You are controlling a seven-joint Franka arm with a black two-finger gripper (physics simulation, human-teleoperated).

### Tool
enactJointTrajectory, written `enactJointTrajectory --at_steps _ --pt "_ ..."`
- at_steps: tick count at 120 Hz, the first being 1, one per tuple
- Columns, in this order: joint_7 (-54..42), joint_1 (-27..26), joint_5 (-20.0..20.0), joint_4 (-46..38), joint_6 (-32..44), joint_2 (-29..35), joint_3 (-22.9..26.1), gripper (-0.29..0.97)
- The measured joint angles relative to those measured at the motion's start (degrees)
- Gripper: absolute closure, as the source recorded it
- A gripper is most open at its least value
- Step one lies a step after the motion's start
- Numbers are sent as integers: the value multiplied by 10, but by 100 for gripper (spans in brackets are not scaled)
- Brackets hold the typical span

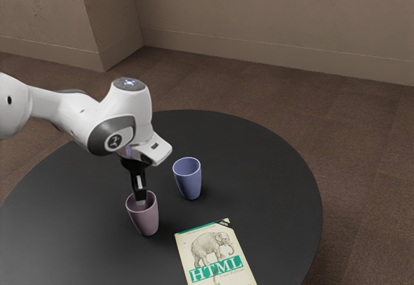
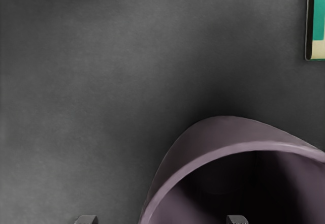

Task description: Place the left cup onto the right cup

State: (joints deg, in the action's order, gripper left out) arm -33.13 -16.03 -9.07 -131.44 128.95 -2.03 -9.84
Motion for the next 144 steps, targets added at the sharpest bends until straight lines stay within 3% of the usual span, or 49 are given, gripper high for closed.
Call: enactJointTrajectory --at_steps 16,37,92,144 --pt "9 4 0 -4 13 -3 0 62" --pt "22 15 0 -11 23 0 0 73" --pt "49 -2 -3 -4 31 47 1 78" --pt "79 -19 37 90 -100 92 1 79"
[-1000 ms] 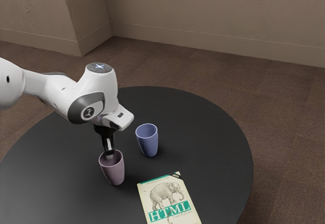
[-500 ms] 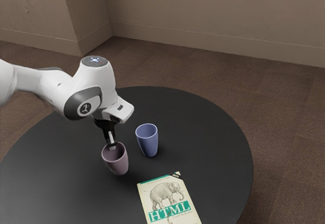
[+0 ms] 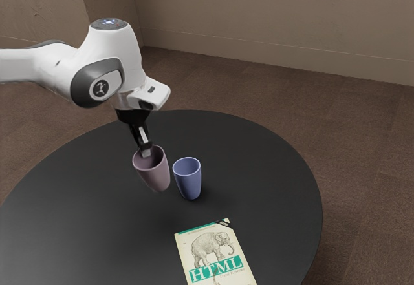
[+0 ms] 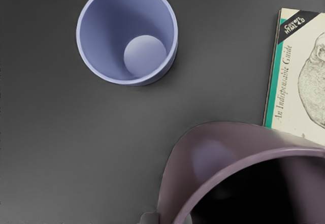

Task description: Place the left cup onto the right cup

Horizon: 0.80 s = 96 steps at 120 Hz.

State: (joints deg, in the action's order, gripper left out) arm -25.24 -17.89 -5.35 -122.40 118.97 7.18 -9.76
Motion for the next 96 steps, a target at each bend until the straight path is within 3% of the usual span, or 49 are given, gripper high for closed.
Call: enactJointTrajectory --at_steps 52,96 --pt "13 -3 -2 147 -117 -79 -7 79" --pt "-1 0 -14 233 -145 -167 -20 79"
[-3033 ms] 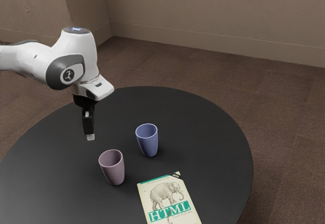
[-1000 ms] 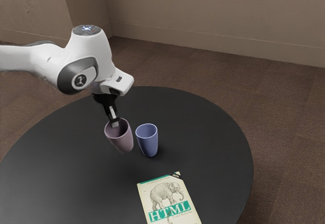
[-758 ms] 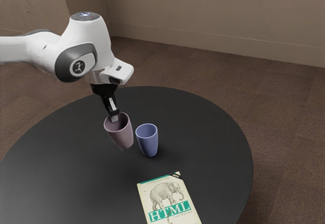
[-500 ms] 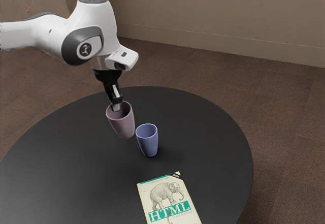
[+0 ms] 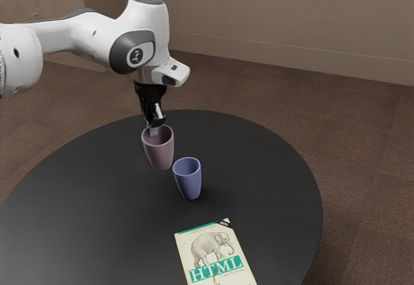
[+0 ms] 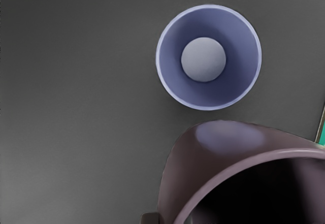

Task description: Place the left cup onto the right cup

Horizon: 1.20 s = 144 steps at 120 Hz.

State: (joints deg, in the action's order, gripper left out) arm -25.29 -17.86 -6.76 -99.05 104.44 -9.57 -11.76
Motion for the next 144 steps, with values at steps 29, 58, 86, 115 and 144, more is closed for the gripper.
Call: enactJointTrajectory --at_steps 29,58,86,115,144 --pt "-13 -14 -1 27 -4 -25 -1 79" --pt "-22 -15 -8 44 -2 -46 -7 79" --pt "-29 -23 -18 73 0 -72 -7 79" --pt "-34 -31 -20 94 1 -96 -7 79" --pt "-39 -36 -20 128 1 -128 -7 79"
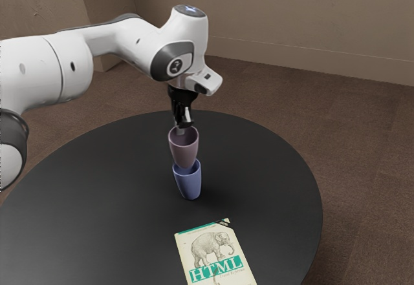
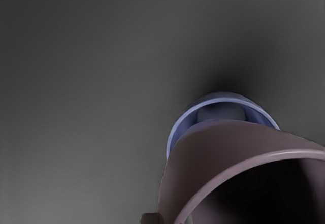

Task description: Place the left cup onto the right cup

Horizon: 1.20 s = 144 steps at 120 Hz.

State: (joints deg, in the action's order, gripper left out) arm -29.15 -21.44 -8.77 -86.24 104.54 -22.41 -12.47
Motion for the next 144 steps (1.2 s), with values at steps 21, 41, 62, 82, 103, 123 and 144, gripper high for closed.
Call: enactJointTrajectory --at_steps 21,41,62,82,103,123,144 --pt "-3 -2 3 7 0 -14 0 79" --pt "-4 0 7 7 5 -34 0 79" --pt "-7 5 14 7 9 -47 0 73" --pt "-14 5 17 14 6 -43 -1 36" --pt "-21 1 18 16 -4 -22 -2 16" --pt "-27 -1 19 10 -27 30 -1 7" --pt "-44 19 19 -45 -48 111 -1 3"
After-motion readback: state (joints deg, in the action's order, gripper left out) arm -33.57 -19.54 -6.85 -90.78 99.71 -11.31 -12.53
